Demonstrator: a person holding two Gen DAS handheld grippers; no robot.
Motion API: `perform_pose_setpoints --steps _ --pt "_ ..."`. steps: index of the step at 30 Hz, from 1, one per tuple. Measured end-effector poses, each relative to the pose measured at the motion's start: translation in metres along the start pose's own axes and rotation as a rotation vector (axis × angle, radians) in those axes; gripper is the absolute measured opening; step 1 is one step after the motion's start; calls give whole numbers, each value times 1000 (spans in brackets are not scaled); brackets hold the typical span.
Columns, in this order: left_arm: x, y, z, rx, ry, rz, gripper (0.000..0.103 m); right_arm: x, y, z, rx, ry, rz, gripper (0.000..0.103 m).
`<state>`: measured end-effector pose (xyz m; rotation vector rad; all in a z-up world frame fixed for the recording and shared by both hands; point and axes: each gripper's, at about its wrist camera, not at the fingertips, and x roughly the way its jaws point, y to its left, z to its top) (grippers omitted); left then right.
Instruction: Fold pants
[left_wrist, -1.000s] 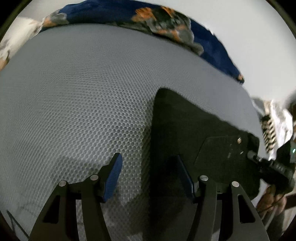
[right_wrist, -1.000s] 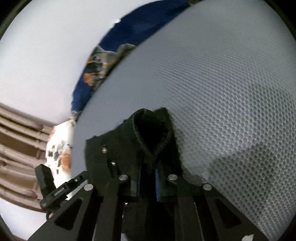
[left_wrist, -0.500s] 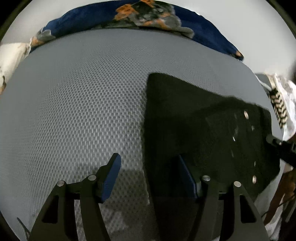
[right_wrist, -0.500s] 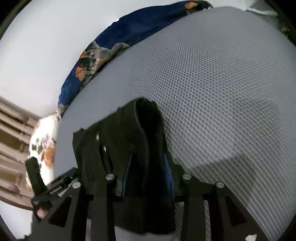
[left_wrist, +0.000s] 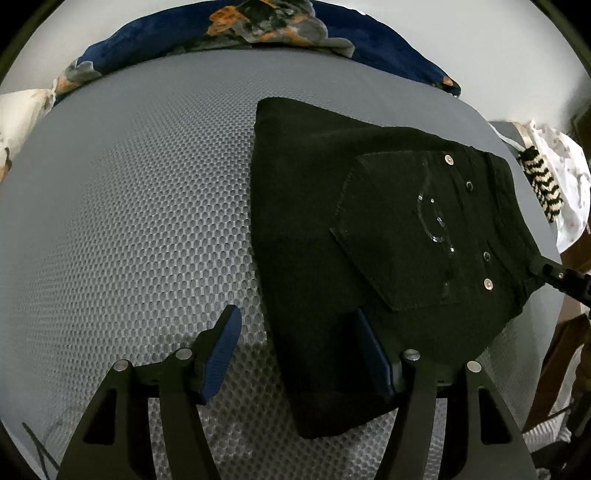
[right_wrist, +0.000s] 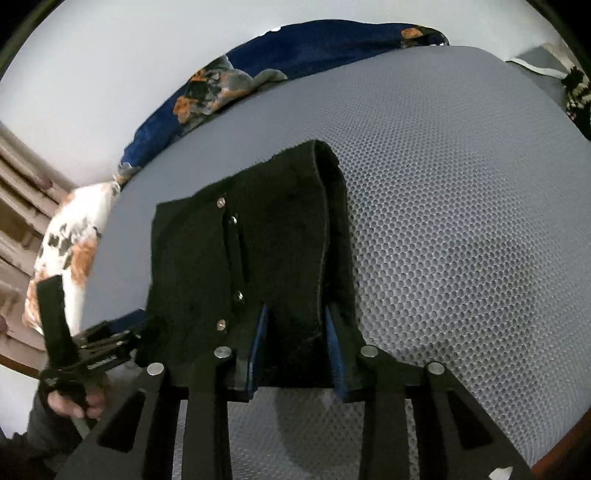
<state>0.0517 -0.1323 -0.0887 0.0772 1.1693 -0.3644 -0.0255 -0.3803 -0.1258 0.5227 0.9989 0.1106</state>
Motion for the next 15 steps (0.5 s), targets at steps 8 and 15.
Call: perform_pose_setpoints --steps 8,15 --pt "-10 2 -17 23 10 28 64 -12 -5 -10 19 -13 -21 11" --pt "-5 0 -18 19 15 31 67 2 -14 -16 41 26 -63 11"
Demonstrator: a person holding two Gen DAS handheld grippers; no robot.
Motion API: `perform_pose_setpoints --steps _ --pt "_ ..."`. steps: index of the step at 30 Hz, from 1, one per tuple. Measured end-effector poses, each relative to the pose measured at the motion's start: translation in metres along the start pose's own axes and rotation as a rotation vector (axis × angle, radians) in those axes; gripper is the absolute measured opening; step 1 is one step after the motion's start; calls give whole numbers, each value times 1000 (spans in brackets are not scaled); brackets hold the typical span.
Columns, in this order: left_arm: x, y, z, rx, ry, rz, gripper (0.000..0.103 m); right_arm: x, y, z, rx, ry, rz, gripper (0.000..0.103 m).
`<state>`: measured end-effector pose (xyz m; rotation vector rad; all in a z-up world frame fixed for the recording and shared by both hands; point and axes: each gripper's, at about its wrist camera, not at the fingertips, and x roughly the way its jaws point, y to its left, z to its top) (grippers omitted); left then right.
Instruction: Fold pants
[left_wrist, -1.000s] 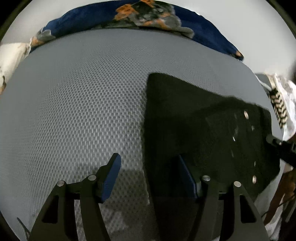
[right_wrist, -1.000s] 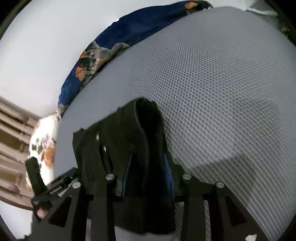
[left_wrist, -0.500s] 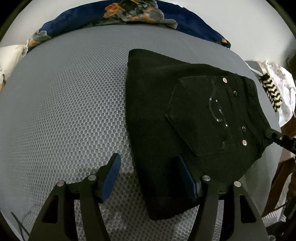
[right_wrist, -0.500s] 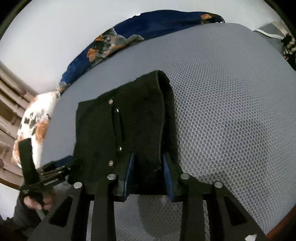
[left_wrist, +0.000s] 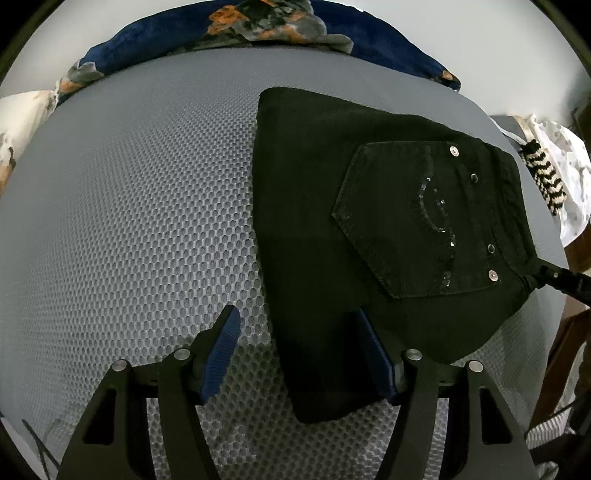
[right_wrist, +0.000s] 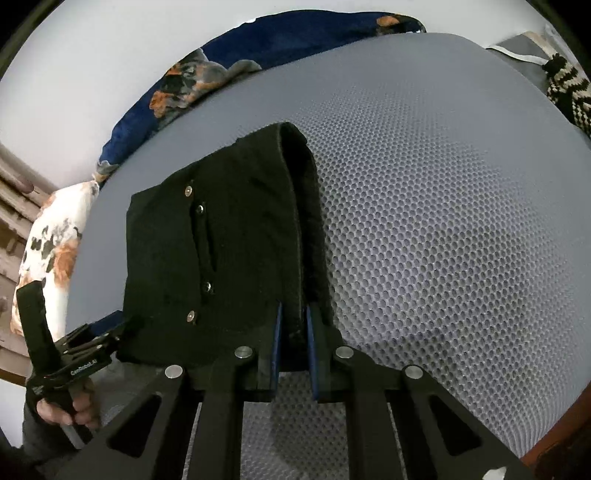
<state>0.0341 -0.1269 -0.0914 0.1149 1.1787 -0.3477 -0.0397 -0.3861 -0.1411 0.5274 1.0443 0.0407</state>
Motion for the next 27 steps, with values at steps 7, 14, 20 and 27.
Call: perform_pose_setpoints --steps 7,14,20,27 --pt "3 -6 2 -4 -3 2 69 1 -6 3 39 8 24 19" --pt "-3 -9 7 21 -5 24 69 -5 -5 10 21 6 -10 40" --pt "-6 -3 12 20 -6 37 69 -2 -7 23 29 20 27 50" --pt "-3 10 25 -33 18 -29 69 19 -15 38 48 78 149 52"
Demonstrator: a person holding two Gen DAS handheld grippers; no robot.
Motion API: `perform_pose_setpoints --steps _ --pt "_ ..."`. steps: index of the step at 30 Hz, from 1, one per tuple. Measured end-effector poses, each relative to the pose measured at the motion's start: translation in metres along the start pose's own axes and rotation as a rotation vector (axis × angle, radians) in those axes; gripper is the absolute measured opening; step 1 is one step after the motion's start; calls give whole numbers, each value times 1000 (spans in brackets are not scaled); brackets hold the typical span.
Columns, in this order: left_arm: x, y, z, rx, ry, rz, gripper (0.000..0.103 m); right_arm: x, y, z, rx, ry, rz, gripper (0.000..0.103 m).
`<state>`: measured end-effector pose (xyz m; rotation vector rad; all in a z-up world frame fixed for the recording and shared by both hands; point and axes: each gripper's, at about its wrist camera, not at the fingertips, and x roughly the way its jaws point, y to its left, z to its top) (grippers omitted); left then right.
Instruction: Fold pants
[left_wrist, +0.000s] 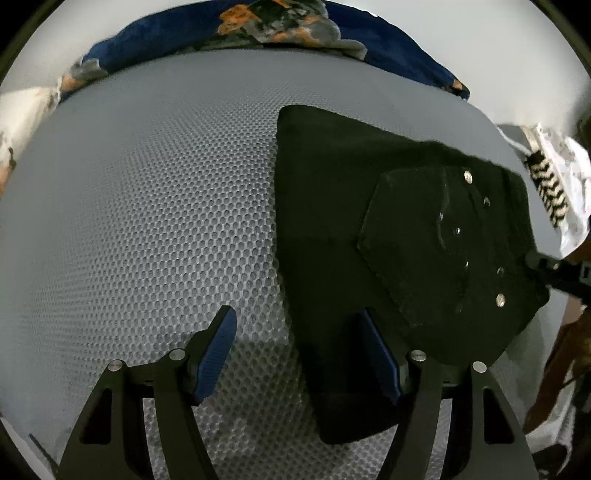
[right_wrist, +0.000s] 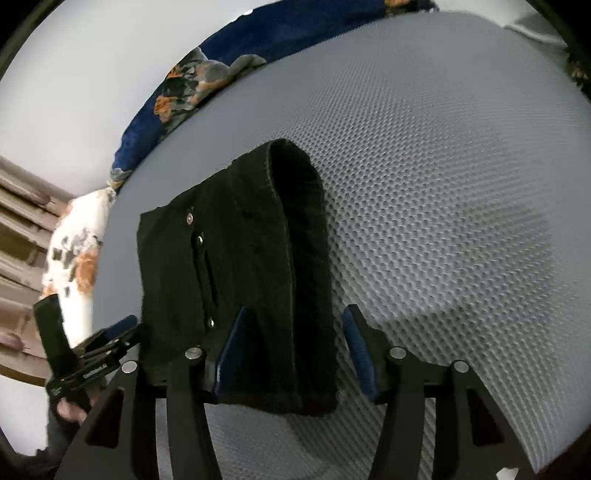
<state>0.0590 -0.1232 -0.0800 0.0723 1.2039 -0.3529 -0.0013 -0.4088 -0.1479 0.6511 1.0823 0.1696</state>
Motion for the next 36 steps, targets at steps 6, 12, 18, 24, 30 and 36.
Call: perform_pose_setpoints --steps 6,12,18,24,30,36 --pt "8 17 14 -84 28 -144 69 12 -17 6 40 57 105 56" --pt "14 35 25 -141 51 -273 69 17 -27 8 19 94 199 57" --pt "15 57 31 -183 63 -387 69 25 -37 19 29 123 307 57" --pt "22 67 41 -194 62 -449 69 39 -34 32 18 156 381 54" --pt "32 65 50 -225 41 -527 71 53 -28 40 37 157 443 51" --pt "28 70 47 -247 24 -504 66 58 -13 41 35 117 410 46"
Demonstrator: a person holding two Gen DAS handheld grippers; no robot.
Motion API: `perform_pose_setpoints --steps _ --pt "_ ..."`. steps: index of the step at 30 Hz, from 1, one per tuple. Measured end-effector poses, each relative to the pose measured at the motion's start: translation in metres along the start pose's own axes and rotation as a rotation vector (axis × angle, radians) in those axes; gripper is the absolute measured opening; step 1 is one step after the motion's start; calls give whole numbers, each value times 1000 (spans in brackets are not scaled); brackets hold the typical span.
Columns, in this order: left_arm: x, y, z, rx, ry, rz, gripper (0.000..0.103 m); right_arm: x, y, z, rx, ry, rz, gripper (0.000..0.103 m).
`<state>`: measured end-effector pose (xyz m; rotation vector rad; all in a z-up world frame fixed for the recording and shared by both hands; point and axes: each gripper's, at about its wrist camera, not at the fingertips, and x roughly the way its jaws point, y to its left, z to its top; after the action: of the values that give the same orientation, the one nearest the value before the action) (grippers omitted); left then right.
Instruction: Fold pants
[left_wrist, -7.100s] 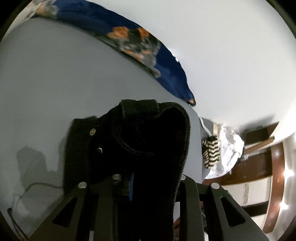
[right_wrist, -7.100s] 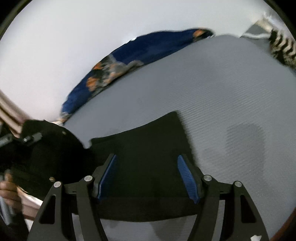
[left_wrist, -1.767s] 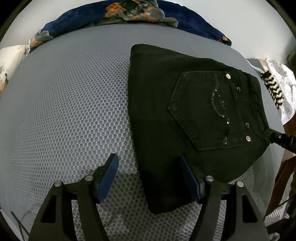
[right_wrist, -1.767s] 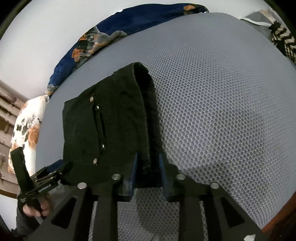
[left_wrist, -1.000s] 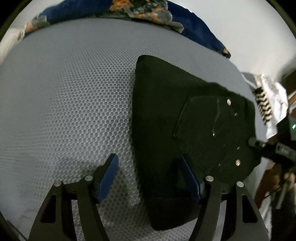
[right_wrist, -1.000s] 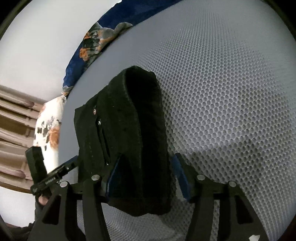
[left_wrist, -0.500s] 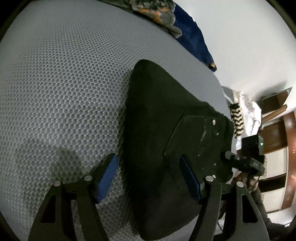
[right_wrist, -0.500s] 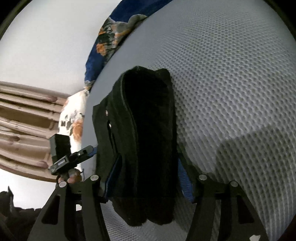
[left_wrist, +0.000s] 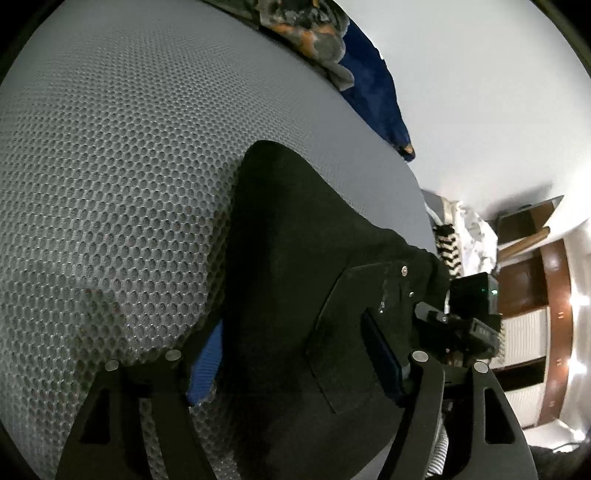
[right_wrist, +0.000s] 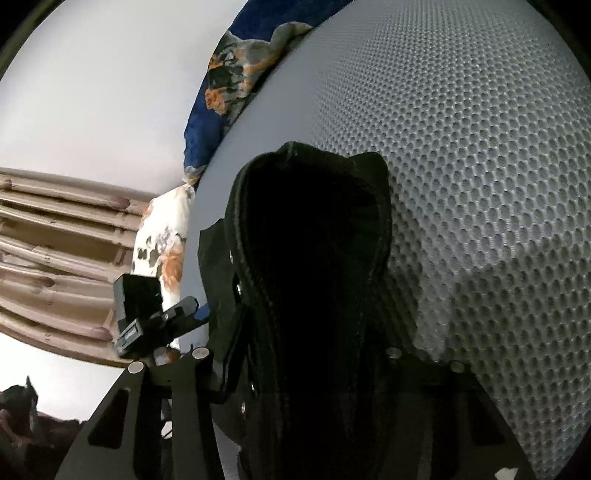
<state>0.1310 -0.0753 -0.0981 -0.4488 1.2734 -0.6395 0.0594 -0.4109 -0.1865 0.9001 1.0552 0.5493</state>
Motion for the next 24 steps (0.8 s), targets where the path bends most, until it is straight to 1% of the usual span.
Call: perform_pose_setpoints --steps 1,2,3,4,5,6,9,11,13,17,20,24 --pt "-1 -1 -1 3 -7 24 63 -1 1 -2 0 -13 -7 43" --pt "4 -3 -1 1 -11 46 56 -2 4 -3 1 -25 -15 39" --pt "3 -4 -2 -2 -14 71 44 -4 6 -5 1 -40 -20 38" --pt "1 -4 -3 -3 -17 99 38 -5 9 -6 4 -52 -20 34" --pt "0 -4 -3 -4 -16 107 32 -7 11 -8 5 -62 -18 32" --pt "-1 -5 -3 -4 -14 106 28 -9 15 -9 1 -72 -19 31" --pt "-6 -11 -3 15 -20 112 20 -9 29 -9 -9 -90 -41 30" --pt "-11 -16 -2 37 -31 128 18 -8 40 -9 -10 -100 -49 29" --pt "-15 -22 -1 46 -44 125 18 -6 48 -6 -7 -104 -45 28" --pt "-27 -28 10 52 -75 132 18 2 64 5 -17 -103 -43 28" --pt "-39 -28 23 63 -104 154 18 13 74 21 -30 -97 -37 28" --pt "-53 -23 42 64 -138 194 18 38 91 50 -56 -82 -28 28"
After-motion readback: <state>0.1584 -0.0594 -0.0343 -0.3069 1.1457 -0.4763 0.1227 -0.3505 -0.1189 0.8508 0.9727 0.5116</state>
